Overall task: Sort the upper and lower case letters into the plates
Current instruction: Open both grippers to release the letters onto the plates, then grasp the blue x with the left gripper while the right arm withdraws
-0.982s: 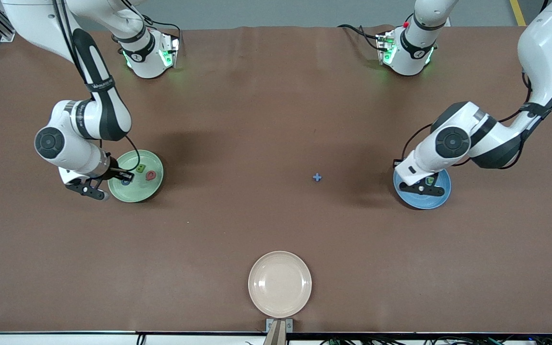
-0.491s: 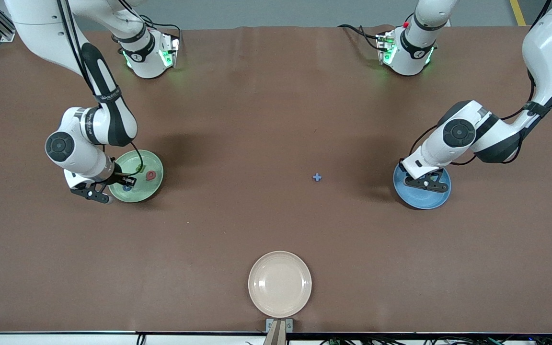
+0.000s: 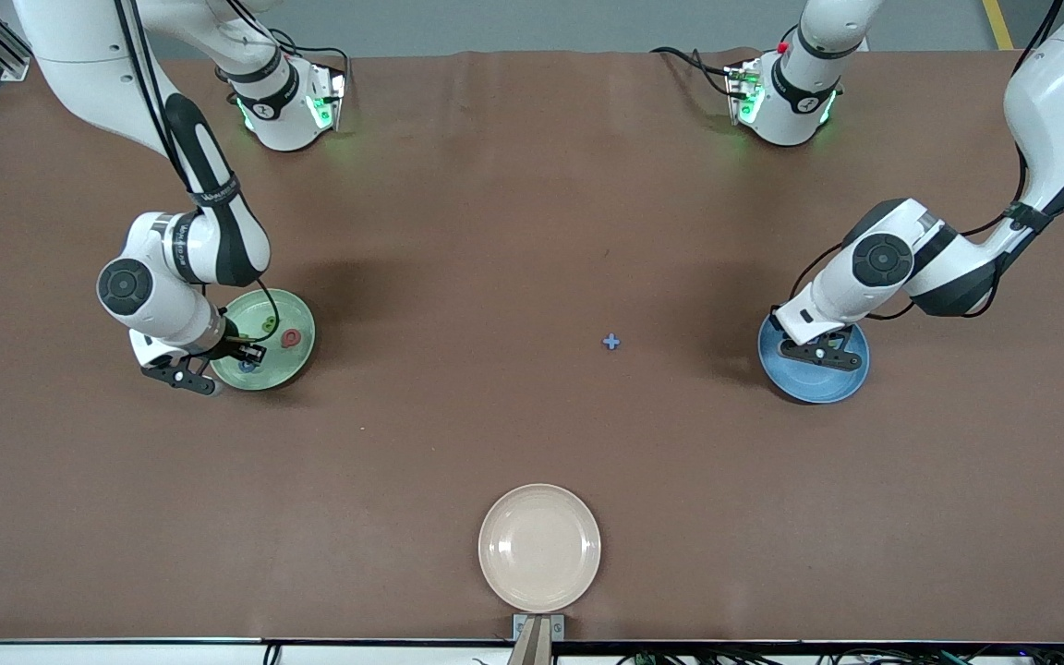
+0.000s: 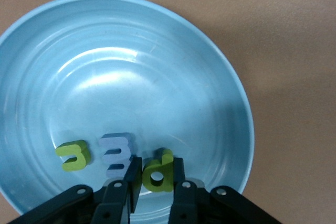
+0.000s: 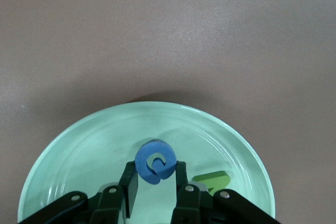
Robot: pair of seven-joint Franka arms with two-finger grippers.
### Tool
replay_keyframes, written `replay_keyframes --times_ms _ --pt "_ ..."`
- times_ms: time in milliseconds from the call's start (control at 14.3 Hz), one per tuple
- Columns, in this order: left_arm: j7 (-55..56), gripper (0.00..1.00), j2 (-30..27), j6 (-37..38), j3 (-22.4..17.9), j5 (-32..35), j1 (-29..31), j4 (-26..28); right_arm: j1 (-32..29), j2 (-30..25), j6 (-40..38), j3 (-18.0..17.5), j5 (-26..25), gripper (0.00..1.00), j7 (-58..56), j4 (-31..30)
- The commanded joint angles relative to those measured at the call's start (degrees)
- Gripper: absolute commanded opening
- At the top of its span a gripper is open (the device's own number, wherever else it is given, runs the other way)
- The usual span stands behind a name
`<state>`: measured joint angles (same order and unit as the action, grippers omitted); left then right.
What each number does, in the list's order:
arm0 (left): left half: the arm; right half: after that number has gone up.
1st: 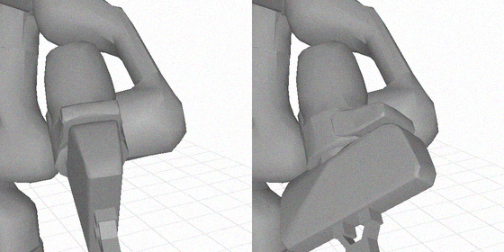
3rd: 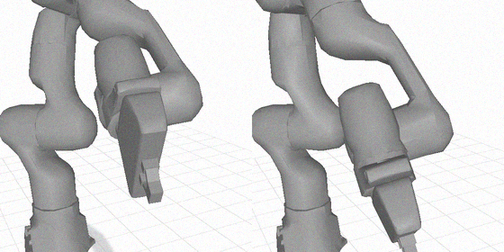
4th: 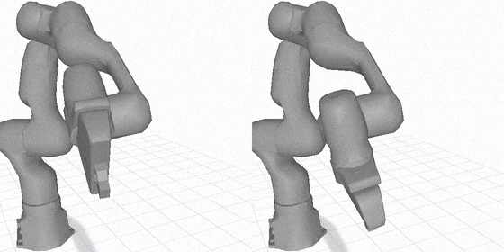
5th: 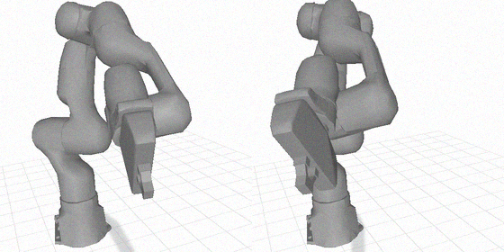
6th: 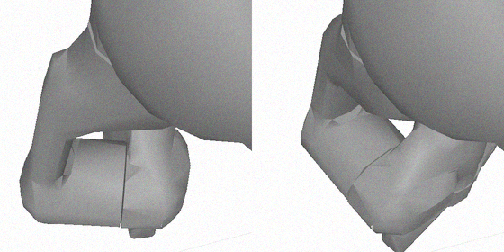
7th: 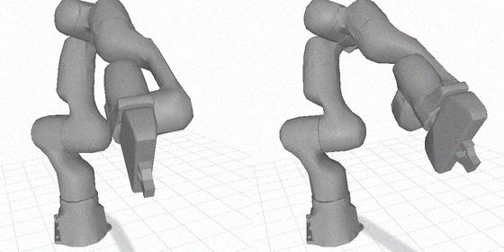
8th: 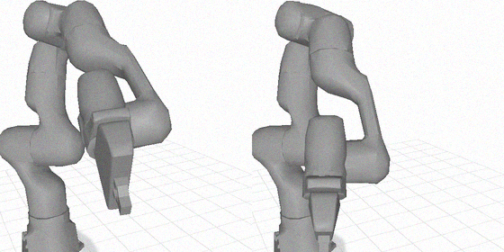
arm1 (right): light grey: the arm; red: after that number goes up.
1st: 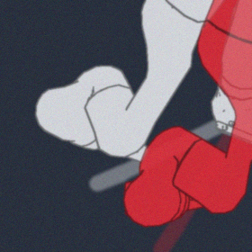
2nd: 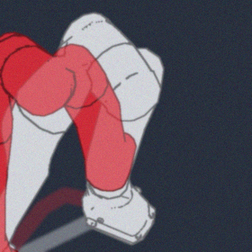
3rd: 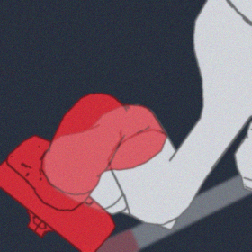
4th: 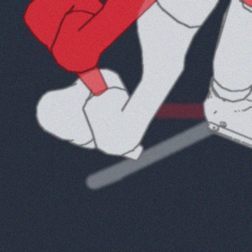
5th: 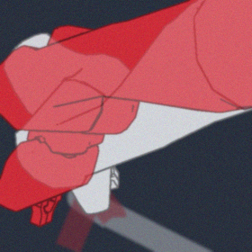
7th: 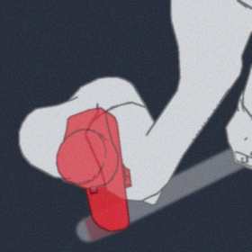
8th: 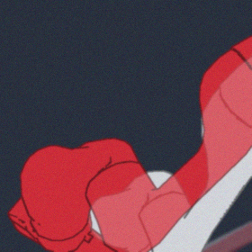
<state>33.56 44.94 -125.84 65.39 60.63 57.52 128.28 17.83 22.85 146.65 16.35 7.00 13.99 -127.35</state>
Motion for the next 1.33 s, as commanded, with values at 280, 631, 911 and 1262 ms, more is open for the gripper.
replay_keyframes --times_ms 280,631,911,1262 --pt "0.3 1.0 -1.1 6.0 3.2 -4.5 -4.9 -7.0 -0.6 0.2 0.3 -0.7 0.6 1.0 -0.4 0.3" --pt "11.7 1.0 -0.8 11.6 4.0 -13.1 -17.2 -16.4 -0.3 -0.3 -2.1 -0.7 0.6 1.0 -0.3 1.0" --pt "21.3 1.0 -0.3 10.5 -0.9 -18.9 -29.4 -21.6 -0.3 -3.2 -15.0 -0.4 0.4 1.0 -3.8 7.2" --pt "33.3 1.0 0.3 6.2 -15.3 -22.2 -49.7 -28.3 -1.7 -3.9 -39.0 1.9 -0.2 1.0 -10.1 24.4"
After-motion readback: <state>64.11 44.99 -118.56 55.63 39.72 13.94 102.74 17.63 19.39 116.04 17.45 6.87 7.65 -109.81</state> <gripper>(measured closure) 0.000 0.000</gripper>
